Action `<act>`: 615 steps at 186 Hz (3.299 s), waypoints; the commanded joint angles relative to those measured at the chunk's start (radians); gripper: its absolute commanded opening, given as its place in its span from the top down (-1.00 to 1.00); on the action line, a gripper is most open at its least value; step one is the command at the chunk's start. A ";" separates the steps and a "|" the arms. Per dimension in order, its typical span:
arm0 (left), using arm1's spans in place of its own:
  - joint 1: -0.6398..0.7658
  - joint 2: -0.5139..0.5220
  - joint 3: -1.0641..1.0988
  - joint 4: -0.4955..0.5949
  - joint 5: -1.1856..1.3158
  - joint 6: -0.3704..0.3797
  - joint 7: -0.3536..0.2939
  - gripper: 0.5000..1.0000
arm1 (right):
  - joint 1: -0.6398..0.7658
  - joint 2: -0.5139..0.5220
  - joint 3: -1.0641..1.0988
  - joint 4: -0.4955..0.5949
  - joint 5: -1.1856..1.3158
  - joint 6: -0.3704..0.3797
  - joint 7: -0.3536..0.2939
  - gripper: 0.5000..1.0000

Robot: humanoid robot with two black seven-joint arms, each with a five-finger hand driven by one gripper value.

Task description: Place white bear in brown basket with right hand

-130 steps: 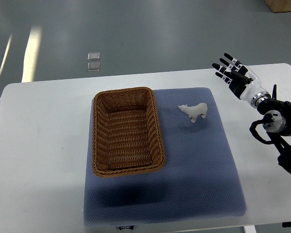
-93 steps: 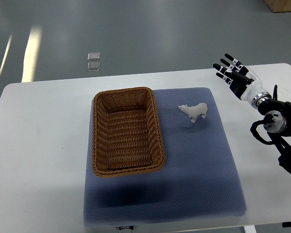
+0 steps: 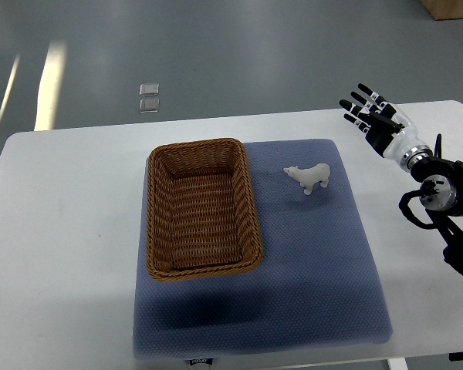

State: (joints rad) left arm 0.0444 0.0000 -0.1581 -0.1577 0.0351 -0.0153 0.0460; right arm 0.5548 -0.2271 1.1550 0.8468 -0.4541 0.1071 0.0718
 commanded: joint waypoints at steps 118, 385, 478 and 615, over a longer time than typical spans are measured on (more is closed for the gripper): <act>0.000 0.000 0.000 0.000 0.000 0.000 0.000 -1.00 | 0.007 -0.015 0.000 0.000 -0.002 0.065 0.005 -0.71; 0.000 0.000 0.000 0.000 0.000 0.000 0.000 -1.00 | 0.228 -0.176 -0.279 0.054 -0.850 0.292 0.034 -0.69; 0.000 0.000 0.000 0.000 0.000 0.000 0.000 -1.00 | 0.277 -0.179 -0.492 0.057 -1.095 0.289 0.034 -0.69; 0.000 0.000 0.000 0.000 0.000 0.000 0.000 -1.00 | 0.277 -0.175 -0.601 0.054 -1.173 0.223 0.034 0.36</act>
State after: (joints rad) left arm 0.0445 0.0000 -0.1580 -0.1580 0.0353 -0.0154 0.0460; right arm 0.8300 -0.4035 0.5595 0.9020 -1.6134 0.3306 0.1059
